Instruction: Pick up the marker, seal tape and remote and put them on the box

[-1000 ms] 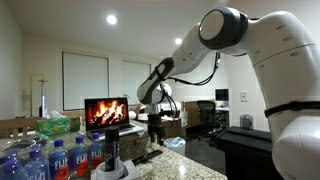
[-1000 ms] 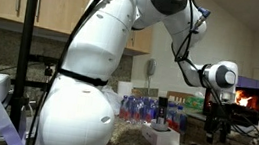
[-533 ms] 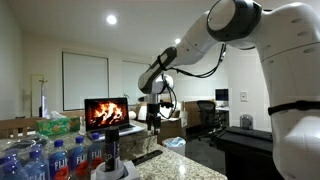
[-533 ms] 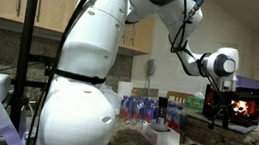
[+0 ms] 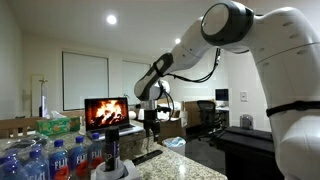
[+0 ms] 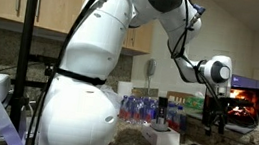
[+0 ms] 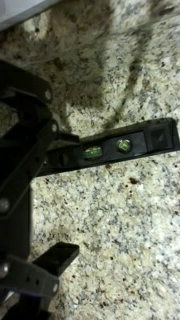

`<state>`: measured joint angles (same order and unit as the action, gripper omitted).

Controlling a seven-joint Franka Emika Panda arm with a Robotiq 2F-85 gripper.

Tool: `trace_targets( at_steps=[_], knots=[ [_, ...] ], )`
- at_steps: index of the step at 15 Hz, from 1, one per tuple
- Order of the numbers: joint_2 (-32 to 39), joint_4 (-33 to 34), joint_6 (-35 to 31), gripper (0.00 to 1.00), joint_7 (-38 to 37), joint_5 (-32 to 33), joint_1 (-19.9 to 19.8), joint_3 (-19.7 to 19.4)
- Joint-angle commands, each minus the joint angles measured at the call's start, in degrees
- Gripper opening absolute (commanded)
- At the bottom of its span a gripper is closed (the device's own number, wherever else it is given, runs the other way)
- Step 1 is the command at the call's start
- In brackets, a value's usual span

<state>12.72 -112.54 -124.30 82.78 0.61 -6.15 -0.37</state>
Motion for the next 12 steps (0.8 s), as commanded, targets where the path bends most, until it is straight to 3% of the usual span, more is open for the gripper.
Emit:
trace_targets(
  at_steps=[1,12],
  knots=[
    [3.84,2.04,0.03,1.00,-1.03,4.24,1.45,0.05],
    [11.90,2.77,-8.70,1.00,-0.43,6.00,1.72,1.56]
  ],
)
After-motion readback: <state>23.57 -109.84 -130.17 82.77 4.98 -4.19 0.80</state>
